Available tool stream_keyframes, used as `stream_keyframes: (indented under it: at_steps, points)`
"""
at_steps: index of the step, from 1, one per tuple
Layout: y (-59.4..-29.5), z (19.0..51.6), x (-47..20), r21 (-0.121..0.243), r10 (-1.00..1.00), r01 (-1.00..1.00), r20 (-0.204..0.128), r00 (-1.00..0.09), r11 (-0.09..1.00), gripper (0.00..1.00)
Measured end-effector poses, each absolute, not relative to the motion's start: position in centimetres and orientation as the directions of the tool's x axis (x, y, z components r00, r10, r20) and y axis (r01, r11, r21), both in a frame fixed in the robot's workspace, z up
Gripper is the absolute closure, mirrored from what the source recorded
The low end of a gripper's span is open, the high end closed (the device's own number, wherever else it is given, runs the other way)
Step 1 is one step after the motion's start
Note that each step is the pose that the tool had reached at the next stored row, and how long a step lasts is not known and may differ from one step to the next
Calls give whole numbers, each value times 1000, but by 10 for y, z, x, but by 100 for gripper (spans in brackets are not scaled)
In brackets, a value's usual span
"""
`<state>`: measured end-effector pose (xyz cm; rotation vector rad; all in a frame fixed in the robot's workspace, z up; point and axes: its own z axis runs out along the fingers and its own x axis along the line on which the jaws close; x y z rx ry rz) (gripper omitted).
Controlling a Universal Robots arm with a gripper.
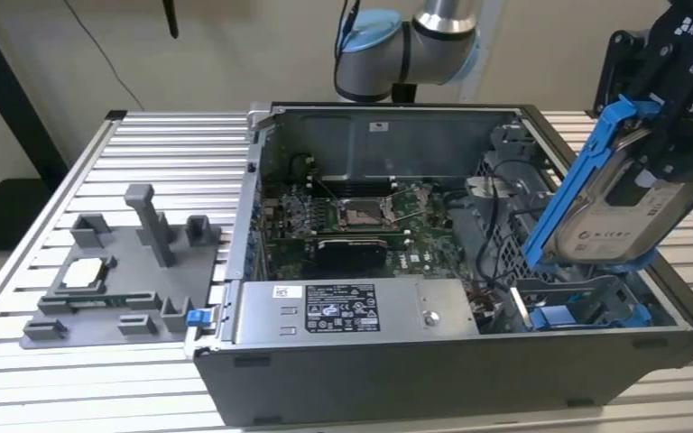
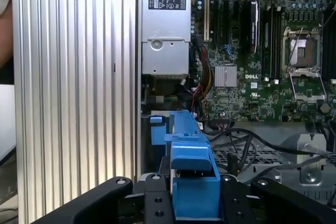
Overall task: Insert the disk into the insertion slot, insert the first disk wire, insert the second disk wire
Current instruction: 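Insert the disk into the insertion slot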
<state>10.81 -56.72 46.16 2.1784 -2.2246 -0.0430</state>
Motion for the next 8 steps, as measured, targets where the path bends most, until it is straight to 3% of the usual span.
stream_keyframes:
  at_steps: [8]
  points:
    - [-567,458,108,39,-1000,-999,-1,-21,21,100]
